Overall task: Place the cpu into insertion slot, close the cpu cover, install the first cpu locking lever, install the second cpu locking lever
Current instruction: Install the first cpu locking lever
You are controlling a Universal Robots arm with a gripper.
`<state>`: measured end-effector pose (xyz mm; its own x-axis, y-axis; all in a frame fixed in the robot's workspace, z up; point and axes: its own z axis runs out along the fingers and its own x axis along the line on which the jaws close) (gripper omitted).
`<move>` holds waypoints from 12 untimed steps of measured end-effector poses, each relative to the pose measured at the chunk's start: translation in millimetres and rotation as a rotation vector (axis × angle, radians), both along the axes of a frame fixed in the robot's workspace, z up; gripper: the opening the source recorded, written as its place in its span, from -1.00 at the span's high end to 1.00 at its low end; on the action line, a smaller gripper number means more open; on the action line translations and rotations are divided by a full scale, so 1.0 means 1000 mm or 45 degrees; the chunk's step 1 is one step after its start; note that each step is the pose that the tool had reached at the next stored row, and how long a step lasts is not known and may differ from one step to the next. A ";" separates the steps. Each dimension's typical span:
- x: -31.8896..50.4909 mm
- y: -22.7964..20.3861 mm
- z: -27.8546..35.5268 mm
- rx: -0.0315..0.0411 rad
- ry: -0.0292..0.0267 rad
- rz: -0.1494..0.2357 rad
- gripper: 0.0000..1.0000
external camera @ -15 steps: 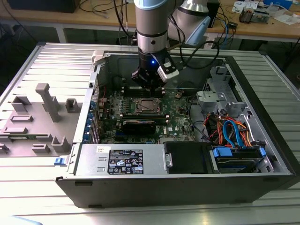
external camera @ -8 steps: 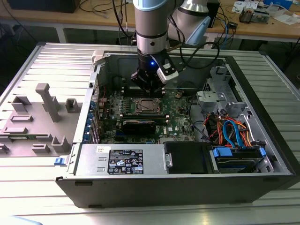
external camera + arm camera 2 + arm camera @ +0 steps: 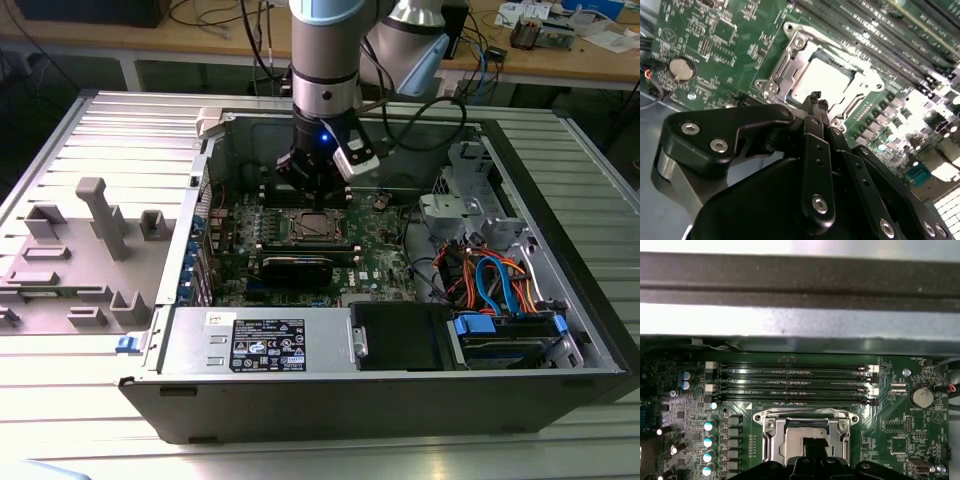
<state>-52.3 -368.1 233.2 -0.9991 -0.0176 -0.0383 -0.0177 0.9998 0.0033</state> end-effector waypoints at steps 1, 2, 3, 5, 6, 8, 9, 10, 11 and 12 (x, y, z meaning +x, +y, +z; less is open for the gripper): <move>-0.0002 -0.0021 0.0000 -0.0001 -0.0012 0.000 0.79; -0.0006 -0.0048 -0.0001 0.0000 -0.0027 0.000 0.79; -0.0010 -0.0068 -0.0001 0.0001 -0.0039 0.000 0.79; -0.0022 -0.0111 -0.0001 0.0000 -0.0063 0.001 0.79; -0.0027 -0.0120 -0.0001 0.0003 -0.0070 0.001 0.79; -0.0028 -0.0124 0.0003 0.0025 -0.0076 0.001 0.79; -0.0028 -0.0124 0.0022 0.0036 -0.0077 0.002 0.79; -0.0027 -0.0124 0.0034 0.0038 -0.0077 0.002 0.79; -0.0027 -0.0124 0.0033 0.0042 -0.0079 0.002 0.79; -0.0027 -0.0124 0.0034 0.0044 -0.0080 0.002 0.79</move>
<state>-55.0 -380.5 236.6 -0.9988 -0.0188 -0.0447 -0.0191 0.9998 0.0067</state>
